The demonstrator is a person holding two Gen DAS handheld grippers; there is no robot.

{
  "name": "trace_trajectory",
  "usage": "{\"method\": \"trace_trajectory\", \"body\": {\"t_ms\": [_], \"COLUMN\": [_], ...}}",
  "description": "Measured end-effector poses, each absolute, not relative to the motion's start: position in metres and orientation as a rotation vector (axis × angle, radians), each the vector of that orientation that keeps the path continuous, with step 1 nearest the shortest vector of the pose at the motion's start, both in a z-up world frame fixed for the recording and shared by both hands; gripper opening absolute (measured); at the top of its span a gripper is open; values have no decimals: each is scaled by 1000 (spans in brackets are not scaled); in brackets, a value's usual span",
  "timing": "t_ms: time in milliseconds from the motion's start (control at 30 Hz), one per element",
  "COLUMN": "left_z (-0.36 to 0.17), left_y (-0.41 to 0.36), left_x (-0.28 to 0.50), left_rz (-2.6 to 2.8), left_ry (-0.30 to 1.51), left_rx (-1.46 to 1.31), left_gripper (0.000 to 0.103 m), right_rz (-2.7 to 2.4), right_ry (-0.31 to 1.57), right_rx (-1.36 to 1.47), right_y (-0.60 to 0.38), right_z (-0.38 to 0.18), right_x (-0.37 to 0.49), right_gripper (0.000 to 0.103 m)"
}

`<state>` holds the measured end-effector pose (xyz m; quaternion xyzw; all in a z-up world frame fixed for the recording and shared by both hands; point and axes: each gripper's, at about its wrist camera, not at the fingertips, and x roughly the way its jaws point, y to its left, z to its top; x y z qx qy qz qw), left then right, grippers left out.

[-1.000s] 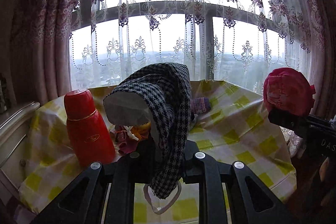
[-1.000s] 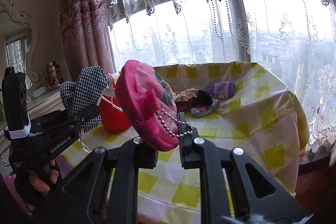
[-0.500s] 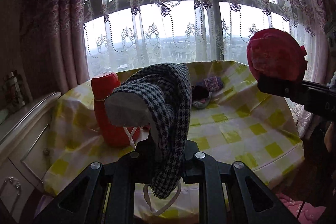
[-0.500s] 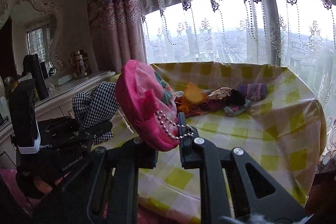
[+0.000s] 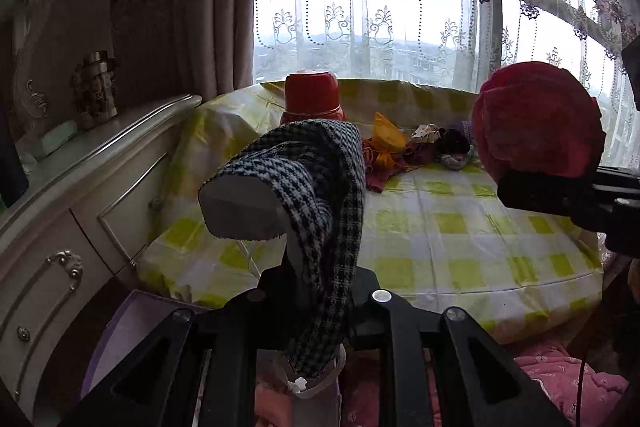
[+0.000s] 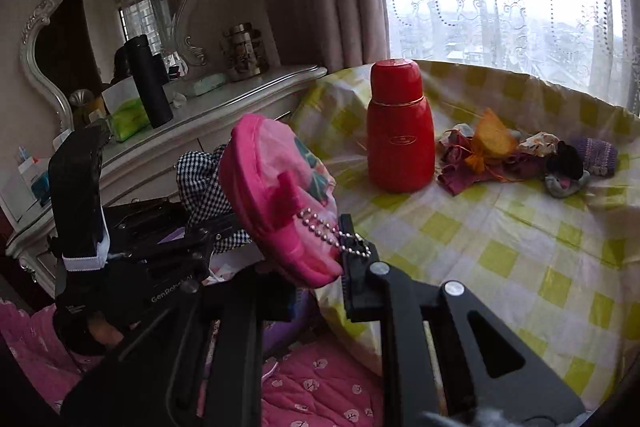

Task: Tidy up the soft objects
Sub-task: 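Lift the checked pouch and pink purse and carry them toward the box, then open both grippers to drop the pouch and purse into the box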

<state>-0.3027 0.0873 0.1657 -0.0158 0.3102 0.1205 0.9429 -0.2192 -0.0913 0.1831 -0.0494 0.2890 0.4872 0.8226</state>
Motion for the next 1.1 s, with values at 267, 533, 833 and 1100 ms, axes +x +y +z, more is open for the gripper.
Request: {"method": "trace_trajectory", "body": {"t_ms": [267, 533, 833, 1100], "left_z": [133, 109, 82, 50], "left_y": [135, 166, 195, 226], "left_x": [-329, -348, -360, -368], "left_rz": [364, 446, 508, 556], "left_ry": [758, 819, 888, 978], "left_rx": [-140, -196, -244, -344], "left_gripper": [20, 20, 21, 24], "right_rz": [1169, 1264, 1324, 1330], "right_ry": [707, 759, 847, 960], "right_rx": [-219, -378, -533, -590], "right_y": [-36, 11, 52, 77], "right_z": [163, 142, 108, 77], "right_x": [-242, -274, -299, -299], "right_gripper": [18, 18, 18, 18]}}
